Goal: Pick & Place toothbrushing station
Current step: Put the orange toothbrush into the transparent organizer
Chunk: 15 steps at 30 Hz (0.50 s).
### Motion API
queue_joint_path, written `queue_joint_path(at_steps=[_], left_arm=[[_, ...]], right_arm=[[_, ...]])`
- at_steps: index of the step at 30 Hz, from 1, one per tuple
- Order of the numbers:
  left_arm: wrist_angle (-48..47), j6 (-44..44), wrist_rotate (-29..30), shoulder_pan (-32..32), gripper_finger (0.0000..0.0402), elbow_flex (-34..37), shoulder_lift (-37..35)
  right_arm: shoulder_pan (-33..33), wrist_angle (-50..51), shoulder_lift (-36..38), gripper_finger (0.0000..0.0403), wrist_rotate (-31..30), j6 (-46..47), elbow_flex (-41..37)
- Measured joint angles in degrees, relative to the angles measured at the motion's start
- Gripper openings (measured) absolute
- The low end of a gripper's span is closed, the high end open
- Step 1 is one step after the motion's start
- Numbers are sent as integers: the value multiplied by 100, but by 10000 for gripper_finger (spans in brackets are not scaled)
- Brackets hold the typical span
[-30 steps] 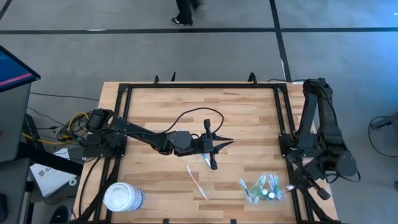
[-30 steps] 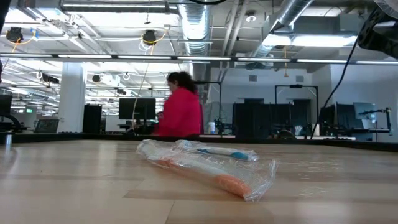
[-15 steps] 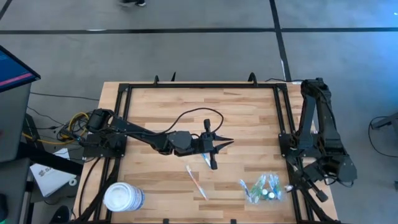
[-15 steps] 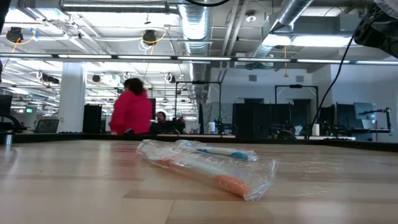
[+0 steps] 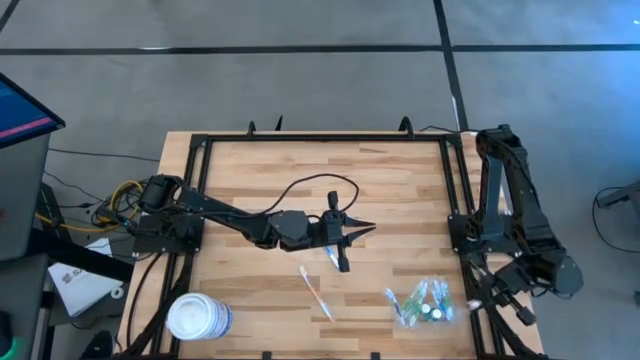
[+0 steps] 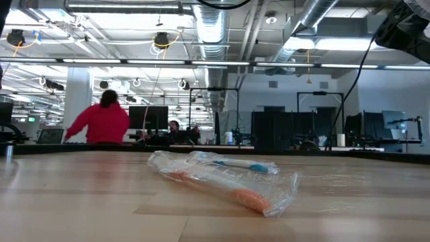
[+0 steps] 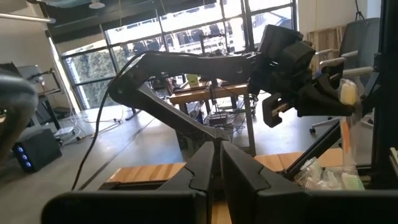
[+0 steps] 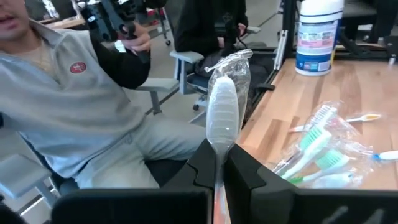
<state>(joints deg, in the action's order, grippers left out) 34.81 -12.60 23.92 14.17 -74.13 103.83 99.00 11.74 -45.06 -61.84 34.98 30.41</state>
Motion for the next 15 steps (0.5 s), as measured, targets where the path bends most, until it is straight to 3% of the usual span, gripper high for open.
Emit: queue_joint_path(at_steps=[15], left_arm=[[2,181,0,0,21,0,0]], right_arm=[[219,453,-312,4,-558,621,0]])
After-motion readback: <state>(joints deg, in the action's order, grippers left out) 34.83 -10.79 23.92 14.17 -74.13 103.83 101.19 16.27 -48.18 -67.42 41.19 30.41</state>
